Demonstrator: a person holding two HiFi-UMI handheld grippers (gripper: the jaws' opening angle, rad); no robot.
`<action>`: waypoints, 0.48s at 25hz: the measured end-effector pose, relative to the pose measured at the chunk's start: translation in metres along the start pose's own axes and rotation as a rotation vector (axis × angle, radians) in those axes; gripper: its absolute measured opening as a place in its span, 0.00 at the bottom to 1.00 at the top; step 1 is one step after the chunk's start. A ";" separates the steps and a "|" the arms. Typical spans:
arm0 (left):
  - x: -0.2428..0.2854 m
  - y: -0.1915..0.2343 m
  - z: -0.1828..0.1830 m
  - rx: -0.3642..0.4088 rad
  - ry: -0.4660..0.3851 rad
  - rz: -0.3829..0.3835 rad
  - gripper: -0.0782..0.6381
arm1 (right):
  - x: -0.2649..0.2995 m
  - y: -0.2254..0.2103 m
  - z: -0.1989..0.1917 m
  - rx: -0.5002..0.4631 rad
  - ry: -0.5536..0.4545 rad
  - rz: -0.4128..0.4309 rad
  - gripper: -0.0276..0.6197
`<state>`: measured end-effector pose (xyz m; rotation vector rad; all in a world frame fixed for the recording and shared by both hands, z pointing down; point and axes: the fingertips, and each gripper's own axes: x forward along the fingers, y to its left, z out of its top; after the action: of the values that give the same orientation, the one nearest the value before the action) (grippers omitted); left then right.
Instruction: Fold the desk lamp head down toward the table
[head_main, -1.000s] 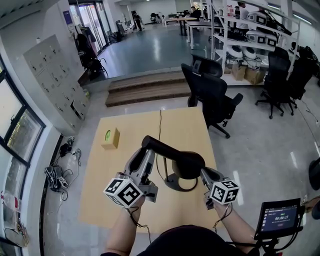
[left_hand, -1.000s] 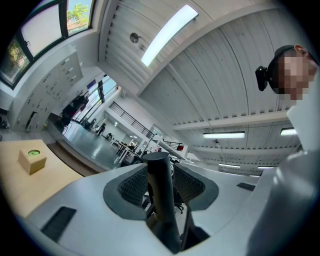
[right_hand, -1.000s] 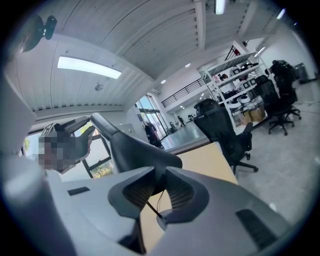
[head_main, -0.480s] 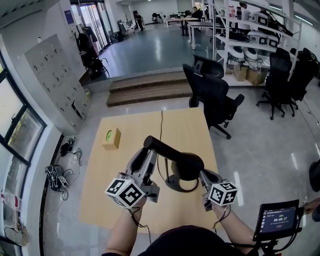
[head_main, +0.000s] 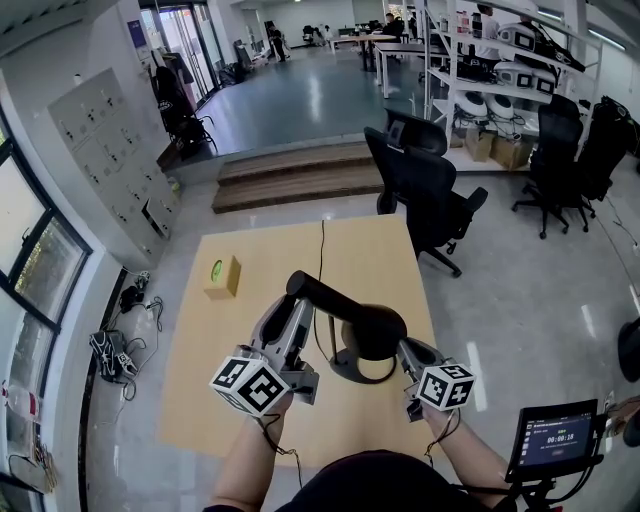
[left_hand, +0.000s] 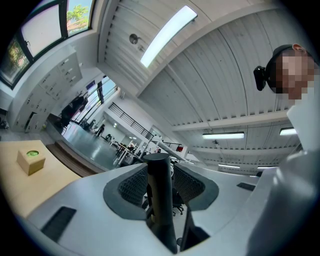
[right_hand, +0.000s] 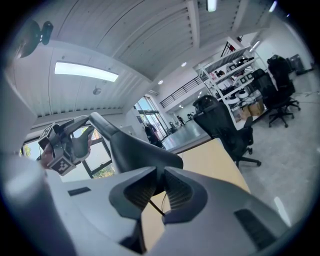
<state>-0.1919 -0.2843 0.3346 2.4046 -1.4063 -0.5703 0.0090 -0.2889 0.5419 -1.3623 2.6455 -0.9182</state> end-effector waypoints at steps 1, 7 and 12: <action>0.000 0.000 0.001 -0.001 0.001 0.001 0.32 | 0.000 0.001 0.000 -0.006 0.003 -0.001 0.12; 0.000 0.001 0.000 0.005 0.006 0.000 0.32 | 0.003 0.004 0.002 -0.114 0.044 -0.006 0.07; -0.008 0.006 -0.016 0.004 0.036 0.022 0.32 | 0.000 0.008 0.005 -0.126 0.054 0.011 0.07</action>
<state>-0.1922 -0.2796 0.3526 2.3872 -1.4194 -0.5171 0.0045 -0.2879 0.5341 -1.3640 2.7923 -0.8118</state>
